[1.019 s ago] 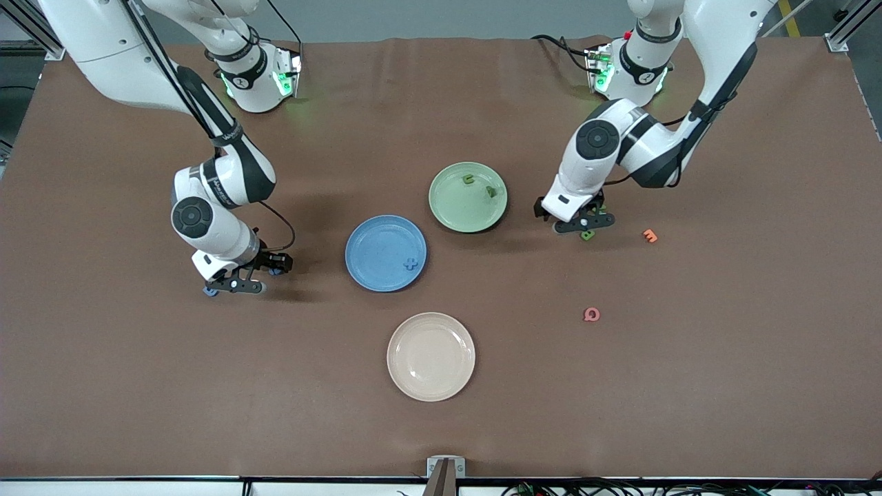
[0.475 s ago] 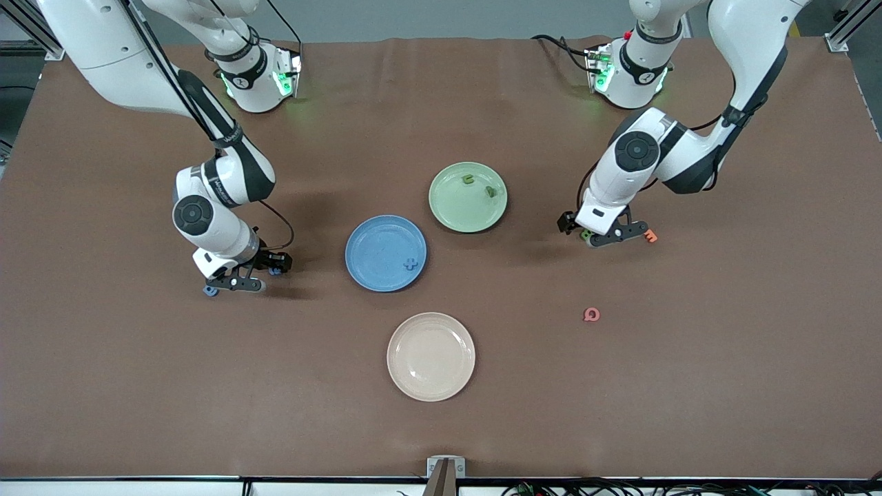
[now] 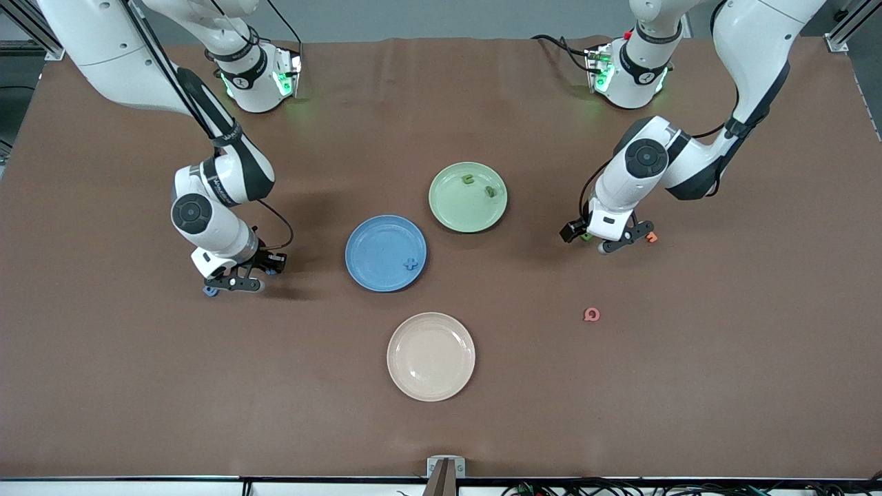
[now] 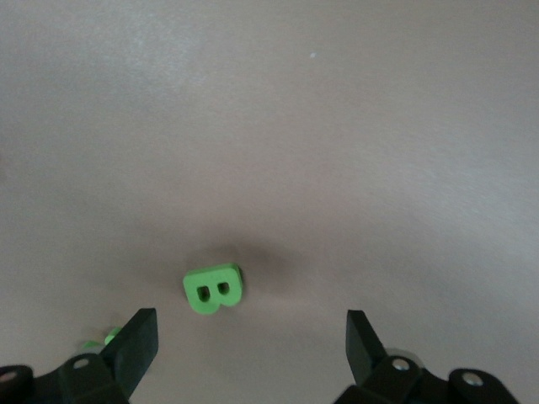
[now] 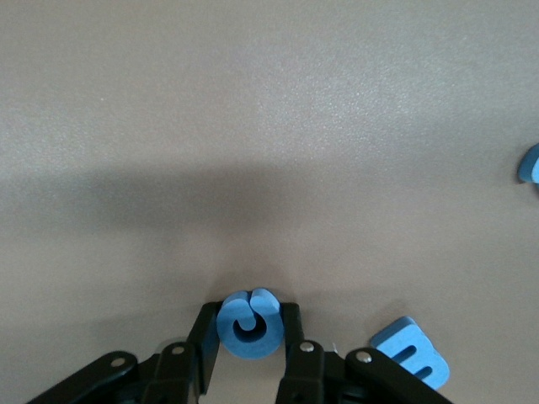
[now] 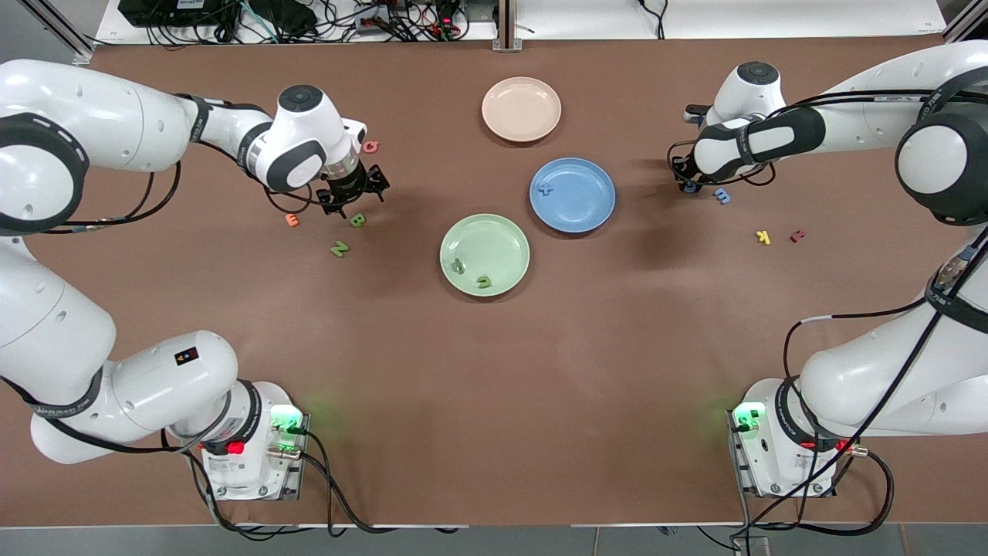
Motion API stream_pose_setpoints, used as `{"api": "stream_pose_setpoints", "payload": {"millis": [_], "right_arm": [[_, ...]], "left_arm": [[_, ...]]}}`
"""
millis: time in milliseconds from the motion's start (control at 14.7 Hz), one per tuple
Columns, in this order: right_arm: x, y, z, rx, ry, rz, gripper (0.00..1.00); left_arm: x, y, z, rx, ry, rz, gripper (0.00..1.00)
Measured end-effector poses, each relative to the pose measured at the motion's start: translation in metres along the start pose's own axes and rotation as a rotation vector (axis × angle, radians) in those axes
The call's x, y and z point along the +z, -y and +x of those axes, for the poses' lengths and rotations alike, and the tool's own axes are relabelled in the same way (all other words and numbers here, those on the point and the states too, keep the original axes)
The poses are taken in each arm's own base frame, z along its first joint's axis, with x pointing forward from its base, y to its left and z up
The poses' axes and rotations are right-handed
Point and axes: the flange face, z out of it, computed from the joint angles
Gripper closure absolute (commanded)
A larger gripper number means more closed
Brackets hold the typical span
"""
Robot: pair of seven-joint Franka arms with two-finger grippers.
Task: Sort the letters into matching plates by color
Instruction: 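Grasp a blue letter with the right gripper while the left gripper grasps the green B, then drop the blue letter onto the blue plate with the right gripper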
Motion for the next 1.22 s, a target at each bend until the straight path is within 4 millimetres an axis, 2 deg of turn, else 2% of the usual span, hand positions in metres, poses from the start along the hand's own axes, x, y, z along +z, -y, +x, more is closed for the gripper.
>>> {"api": "stream_pose_setpoints", "payload": {"millis": [136, 204, 272, 475, 611, 679, 747, 815, 883, 1019, 1087, 1223], "right_arm": [[-0.001, 0.009, -0.003, 0.034, 0.018, -0.005, 1.0], [-0.002, 0.023, -0.007, 0.066, 0.034, -0.011, 1.0], [-0.006, 0.044, -0.011, 0.105, 0.043, -0.016, 1.0], [-0.026, 0.135, -0.035, 0.218, 0.021, -0.002, 1.0], [-0.037, 0.186, -0.055, 0.268, 0.0, 0.014, 0.98], [-0.042, 0.206, -0.063, 0.288, -0.009, 0.023, 0.86], [-0.047, 0.222, -0.07, 0.3, -0.016, 0.031, 0.34], [-0.05, 0.233, -0.075, 0.307, -0.02, 0.037, 0.01], [-0.051, 0.24, -0.078, 0.314, -0.021, 0.038, 0.0], [-0.05, 0.241, -0.078, 0.319, -0.02, 0.037, 0.0], [-0.05, 0.237, -0.074, 0.327, -0.017, 0.029, 0.0], [-0.048, 0.215, -0.06, 0.32, 0.008, -0.021, 0.0]], "left_arm": [[0.008, 0.005, 0.004, -0.019, -0.001, -0.003, 0.04], [0.011, 0.007, 0.006, -0.024, 0.001, -0.004, 0.05], [0.014, 0.009, 0.008, -0.027, 0.002, -0.005, 0.05], [0.021, 0.012, 0.009, -0.026, 0.003, -0.007, 0.07], [0.026, 0.014, 0.009, -0.028, -0.001, -0.004, 0.1], [0.03, 0.016, 0.009, -0.03, -0.001, 0.0, 0.14], [0.033, 0.018, 0.009, -0.033, 0.0, 0.003, 0.2], [0.035, 0.019, 0.01, -0.037, 0.004, 0.004, 0.27], [0.036, 0.02, 0.01, -0.038, 0.006, 0.004, 0.33], [0.035, 0.019, 0.01, -0.043, 0.003, 0.001, 0.36], [0.035, 0.019, 0.01, -0.045, 0.002, 0.0, 0.36], [0.034, 0.018, 0.01, -0.045, 0.0, -0.001, 0.36]]}}
